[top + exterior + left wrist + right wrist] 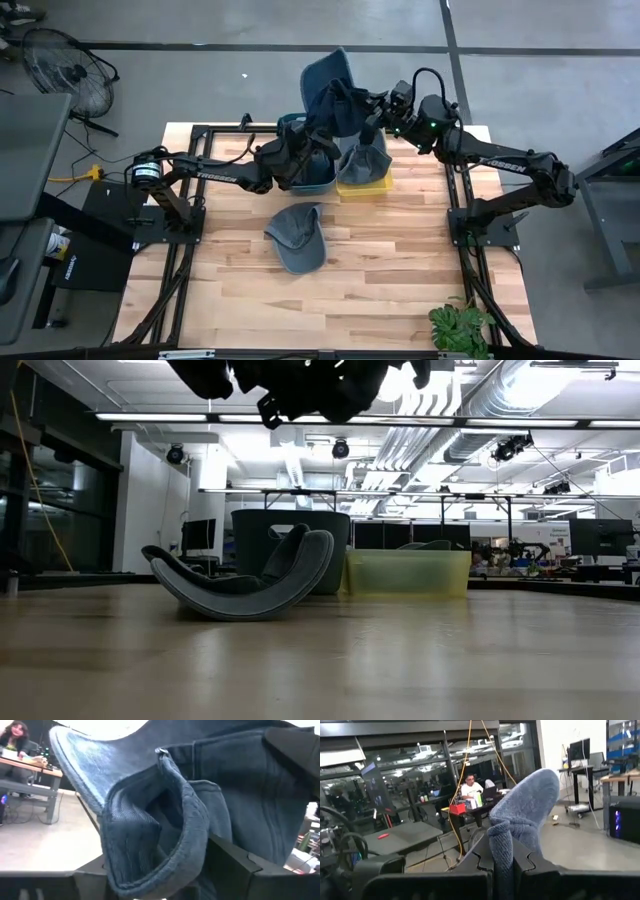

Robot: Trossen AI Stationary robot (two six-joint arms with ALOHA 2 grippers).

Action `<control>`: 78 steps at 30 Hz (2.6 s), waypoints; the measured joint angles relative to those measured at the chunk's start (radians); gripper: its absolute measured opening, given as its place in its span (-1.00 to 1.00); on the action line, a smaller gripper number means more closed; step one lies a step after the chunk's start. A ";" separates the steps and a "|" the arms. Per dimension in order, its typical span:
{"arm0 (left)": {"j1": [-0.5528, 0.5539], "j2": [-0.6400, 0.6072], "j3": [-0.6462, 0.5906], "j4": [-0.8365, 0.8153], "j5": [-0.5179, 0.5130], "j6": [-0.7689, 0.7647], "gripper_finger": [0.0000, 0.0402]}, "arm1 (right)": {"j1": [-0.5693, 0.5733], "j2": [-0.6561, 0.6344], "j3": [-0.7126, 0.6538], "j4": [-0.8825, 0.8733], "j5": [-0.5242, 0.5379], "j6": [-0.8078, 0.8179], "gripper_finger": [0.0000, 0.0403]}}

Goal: Pick & Place hat
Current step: Put the blue cap into the blue bin

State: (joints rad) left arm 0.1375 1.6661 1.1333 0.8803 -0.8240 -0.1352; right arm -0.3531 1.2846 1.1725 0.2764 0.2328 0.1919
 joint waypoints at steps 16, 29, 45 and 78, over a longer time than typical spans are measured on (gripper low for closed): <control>0.000 -0.001 0.000 -0.055 -0.030 -0.005 -0.87 | 0.000 0.000 0.000 -0.066 -0.001 -0.009 -0.95; 0.000 -0.001 0.000 -0.157 0.002 -0.055 -0.98 | 0.000 -0.012 0.000 -0.125 -0.006 -0.082 -0.59; 0.034 -0.127 0.001 -0.312 -0.001 0.026 -0.99 | 0.000 -0.203 0.000 -0.330 -0.006 -0.084 0.04; 0.379 -0.110 0.000 -0.573 0.853 0.019 -1.00 | 0.000 -0.284 -0.067 -0.646 -0.082 -0.009 0.05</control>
State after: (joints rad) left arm 0.5167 1.5557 1.1332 0.3075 0.0291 -0.1164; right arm -0.3527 1.0008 1.1057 -0.3692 0.1505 0.1833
